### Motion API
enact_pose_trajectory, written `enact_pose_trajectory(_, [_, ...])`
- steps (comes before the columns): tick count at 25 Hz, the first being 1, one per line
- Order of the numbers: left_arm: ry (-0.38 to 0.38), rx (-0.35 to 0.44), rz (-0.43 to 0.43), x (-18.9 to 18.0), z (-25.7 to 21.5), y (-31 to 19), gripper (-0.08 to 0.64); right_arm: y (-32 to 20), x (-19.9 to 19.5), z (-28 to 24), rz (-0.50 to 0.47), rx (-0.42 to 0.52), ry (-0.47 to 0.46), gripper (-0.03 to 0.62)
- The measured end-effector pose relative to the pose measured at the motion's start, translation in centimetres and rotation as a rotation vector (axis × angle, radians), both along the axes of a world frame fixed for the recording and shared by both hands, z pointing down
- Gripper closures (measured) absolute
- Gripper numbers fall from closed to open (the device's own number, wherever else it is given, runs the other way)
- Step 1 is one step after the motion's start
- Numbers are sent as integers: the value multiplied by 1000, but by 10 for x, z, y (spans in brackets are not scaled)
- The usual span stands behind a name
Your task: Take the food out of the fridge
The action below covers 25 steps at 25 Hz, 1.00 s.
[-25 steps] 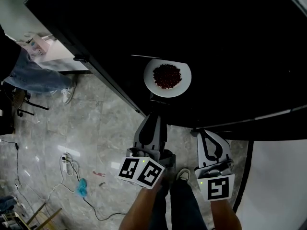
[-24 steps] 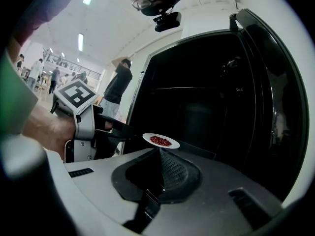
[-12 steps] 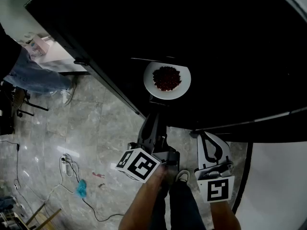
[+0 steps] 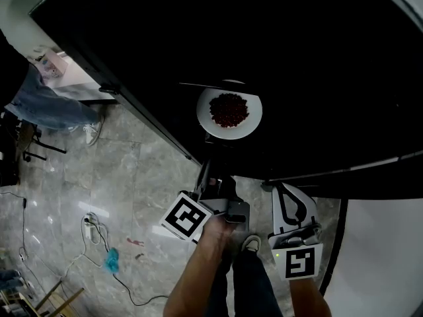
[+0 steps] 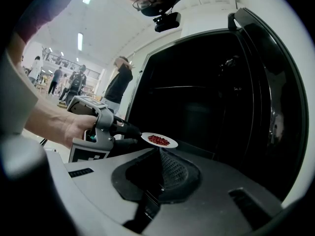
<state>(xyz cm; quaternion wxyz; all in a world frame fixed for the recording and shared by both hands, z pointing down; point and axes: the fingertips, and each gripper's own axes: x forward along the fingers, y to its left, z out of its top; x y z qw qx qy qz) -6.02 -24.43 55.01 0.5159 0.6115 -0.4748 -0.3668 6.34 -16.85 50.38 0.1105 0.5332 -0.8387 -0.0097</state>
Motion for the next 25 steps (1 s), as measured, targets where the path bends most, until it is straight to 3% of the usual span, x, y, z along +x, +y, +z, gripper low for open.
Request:
enact_pose_trajectory(9, [153,16,-21,6,-3,-23,431,-3,2,1,-4,1,1,570])
enact_pose_trajectory(25, [185,-4,-38,12,-1,-35,430,-4,6,3,0,-5,4,569])
